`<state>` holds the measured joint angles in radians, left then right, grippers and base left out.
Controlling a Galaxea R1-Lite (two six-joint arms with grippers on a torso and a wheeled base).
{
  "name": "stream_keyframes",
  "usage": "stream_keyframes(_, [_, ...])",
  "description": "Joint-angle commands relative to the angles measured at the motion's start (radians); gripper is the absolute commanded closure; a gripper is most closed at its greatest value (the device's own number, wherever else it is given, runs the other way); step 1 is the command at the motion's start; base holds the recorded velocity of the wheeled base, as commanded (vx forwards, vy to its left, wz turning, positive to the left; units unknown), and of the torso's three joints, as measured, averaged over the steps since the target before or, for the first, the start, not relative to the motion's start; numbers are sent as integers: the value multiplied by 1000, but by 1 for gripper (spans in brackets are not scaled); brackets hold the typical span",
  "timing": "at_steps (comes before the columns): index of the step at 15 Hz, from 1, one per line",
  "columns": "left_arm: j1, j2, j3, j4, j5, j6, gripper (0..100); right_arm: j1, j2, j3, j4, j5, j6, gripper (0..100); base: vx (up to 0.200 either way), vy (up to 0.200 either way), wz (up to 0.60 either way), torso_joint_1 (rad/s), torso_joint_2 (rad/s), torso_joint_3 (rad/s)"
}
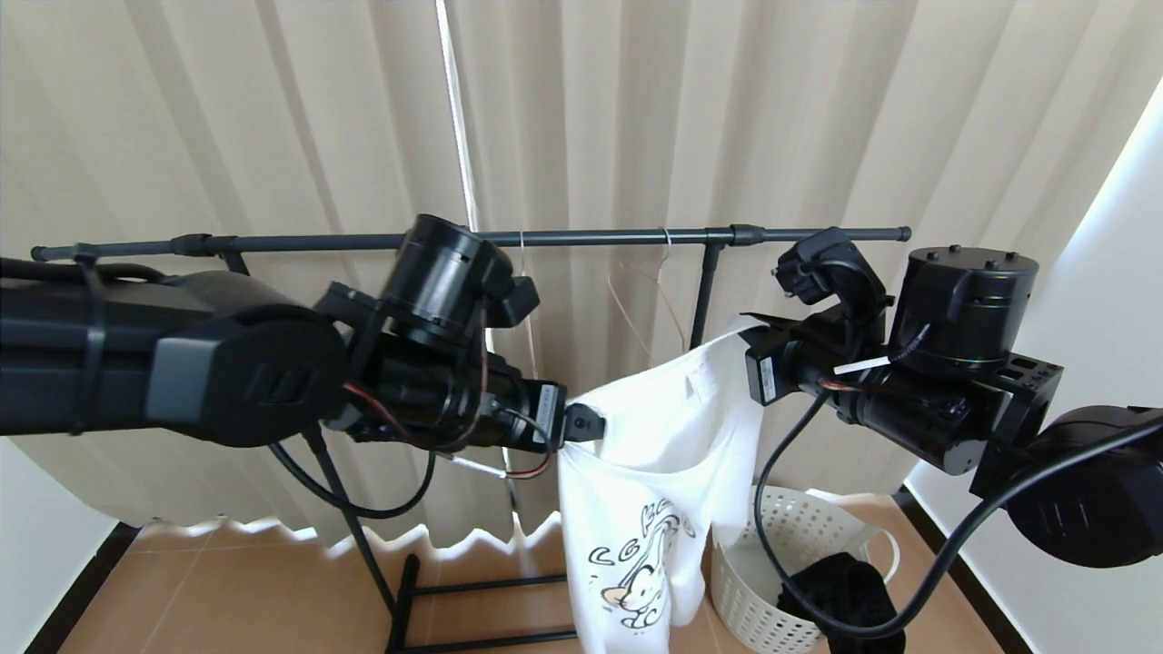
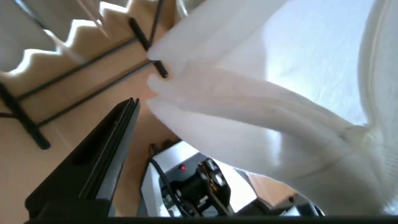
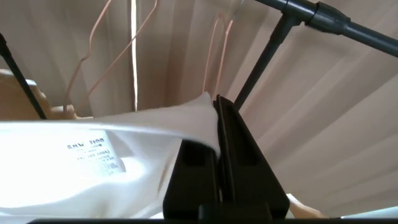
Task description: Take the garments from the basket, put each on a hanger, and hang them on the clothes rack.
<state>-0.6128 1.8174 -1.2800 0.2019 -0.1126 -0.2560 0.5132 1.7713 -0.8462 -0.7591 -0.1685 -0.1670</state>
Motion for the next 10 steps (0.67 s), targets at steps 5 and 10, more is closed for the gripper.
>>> stream_keyframes(5, [85,-112,83,-42,-90,34,0,1,-6,4,-2,0,-2,100,0,0,0,0,0,0])
stream_keyframes(10, [88,-63,94,-148,-12,47,0,18,-12,19,-2,-2,-5,100,0,0,0,0,0,0])
